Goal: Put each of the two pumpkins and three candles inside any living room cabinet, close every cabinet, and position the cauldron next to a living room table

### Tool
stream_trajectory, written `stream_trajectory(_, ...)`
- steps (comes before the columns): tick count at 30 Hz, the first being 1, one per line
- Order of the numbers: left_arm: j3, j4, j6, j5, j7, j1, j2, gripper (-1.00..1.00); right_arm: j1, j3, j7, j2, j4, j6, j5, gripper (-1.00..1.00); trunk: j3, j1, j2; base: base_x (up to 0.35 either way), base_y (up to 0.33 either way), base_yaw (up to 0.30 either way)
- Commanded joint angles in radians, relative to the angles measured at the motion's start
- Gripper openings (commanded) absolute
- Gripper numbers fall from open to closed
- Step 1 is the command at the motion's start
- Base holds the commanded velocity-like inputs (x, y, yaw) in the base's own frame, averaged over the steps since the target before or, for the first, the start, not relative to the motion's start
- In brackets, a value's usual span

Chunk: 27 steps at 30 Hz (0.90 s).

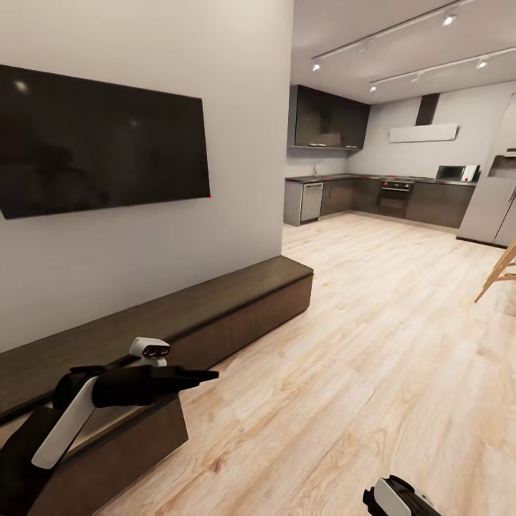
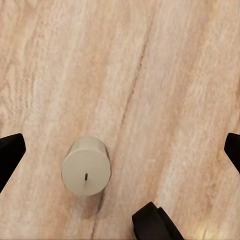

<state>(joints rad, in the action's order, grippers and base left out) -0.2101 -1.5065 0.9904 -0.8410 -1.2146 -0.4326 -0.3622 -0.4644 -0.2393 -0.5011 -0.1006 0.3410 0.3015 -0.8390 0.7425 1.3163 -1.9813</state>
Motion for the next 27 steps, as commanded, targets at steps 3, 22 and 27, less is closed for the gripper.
stream_trajectory(3, -0.002, 0.000, 0.007, -0.015, -0.001, -0.001, -0.010, 1.00, 0.000, -0.009, -0.006, -0.002, 0.001, 0.005, -0.005, 1.00, 0.011, 0.011, -0.022, 0.000, 0.000, 0.000)
stream_trajectory(22, -0.003, 0.000, 0.007, -0.041, -0.002, 0.000, -0.025, 1.00, 0.000, -0.110, 0.109, 0.002, -0.086, 0.004, -0.005, 1.00, 0.064, 0.077, -0.141, 0.000, 0.000, 0.000)
stream_trajectory(27, -0.001, 0.006, 0.007, -0.057, -0.002, 0.000, -0.025, 1.00, 0.000, -0.110, 0.110, 0.001, -0.086, 0.004, -0.005, 1.00, 0.079, 0.096, -0.176, 0.000, 0.000, 0.000)
